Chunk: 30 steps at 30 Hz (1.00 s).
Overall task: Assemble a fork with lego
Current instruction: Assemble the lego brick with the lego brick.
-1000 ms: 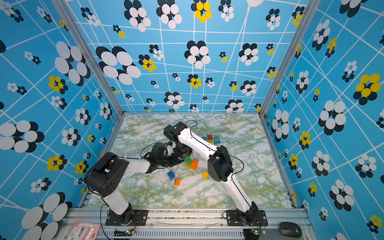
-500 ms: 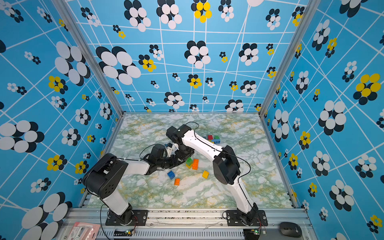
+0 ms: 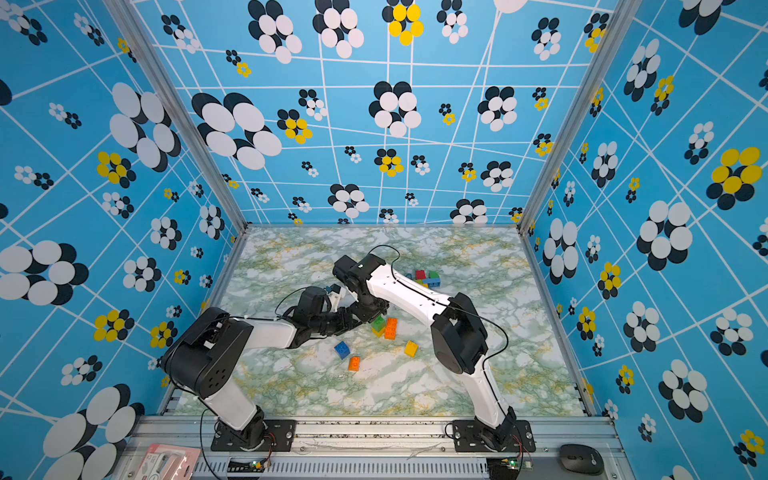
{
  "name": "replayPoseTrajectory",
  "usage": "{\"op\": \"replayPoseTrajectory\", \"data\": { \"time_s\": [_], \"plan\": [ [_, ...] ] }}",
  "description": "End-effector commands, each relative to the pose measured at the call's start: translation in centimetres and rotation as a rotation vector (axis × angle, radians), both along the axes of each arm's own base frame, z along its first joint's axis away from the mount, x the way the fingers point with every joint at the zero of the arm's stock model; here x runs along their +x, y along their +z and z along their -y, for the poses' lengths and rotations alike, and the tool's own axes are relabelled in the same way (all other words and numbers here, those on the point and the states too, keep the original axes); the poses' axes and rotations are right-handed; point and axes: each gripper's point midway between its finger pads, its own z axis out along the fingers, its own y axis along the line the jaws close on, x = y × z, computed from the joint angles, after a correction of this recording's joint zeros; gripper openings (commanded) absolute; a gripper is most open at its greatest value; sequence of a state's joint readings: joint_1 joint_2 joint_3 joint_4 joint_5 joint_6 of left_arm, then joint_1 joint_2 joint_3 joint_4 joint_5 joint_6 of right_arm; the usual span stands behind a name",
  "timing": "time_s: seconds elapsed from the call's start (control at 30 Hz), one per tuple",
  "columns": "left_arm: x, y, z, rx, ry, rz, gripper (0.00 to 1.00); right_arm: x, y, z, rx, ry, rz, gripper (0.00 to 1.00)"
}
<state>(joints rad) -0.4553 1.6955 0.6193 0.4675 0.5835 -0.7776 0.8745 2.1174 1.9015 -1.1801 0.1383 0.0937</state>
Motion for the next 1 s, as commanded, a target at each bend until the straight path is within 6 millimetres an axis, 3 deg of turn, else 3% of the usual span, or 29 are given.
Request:
{"op": "replayPoseTrajectory", "data": {
  "time_s": [0.0,0.27,0.5,0.73,0.8,0.83,0.97],
  "plan": [
    [1.2,1.6,-0.3,-0.005,0.02,0.04,0.53,-3.3,-6.6,1.2,-0.104,-0.021,-0.155,0.0],
    [2.2,2.1,-0.7,-0.006,0.027,0.043,0.53,-3.2,-6.6,2.2,-0.139,0.046,-0.134,0.0],
    [2.6,2.5,-0.7,-0.006,0.031,0.052,0.53,-3.5,-6.9,1.7,-0.128,-0.073,-0.184,0.0],
    [2.4,2.5,-1.2,0.003,0.04,0.053,0.53,-3.4,-7.0,2.3,-0.143,-0.052,-0.174,0.0],
    [2.3,2.5,-1.6,0.011,0.05,0.054,0.53,-3.0,-6.0,1.5,-0.096,-0.057,-0.151,0.03],
    [2.3,2.5,-1.8,0.013,0.057,0.054,0.53,-2.6,-5.4,0.9,-0.069,-0.059,-0.132,0.09],
    [2.1,2.9,-1.8,0.013,0.045,0.058,0.53,-0.6,-0.8,-1.3,0.066,-0.076,-0.024,0.27]
  ]
}}
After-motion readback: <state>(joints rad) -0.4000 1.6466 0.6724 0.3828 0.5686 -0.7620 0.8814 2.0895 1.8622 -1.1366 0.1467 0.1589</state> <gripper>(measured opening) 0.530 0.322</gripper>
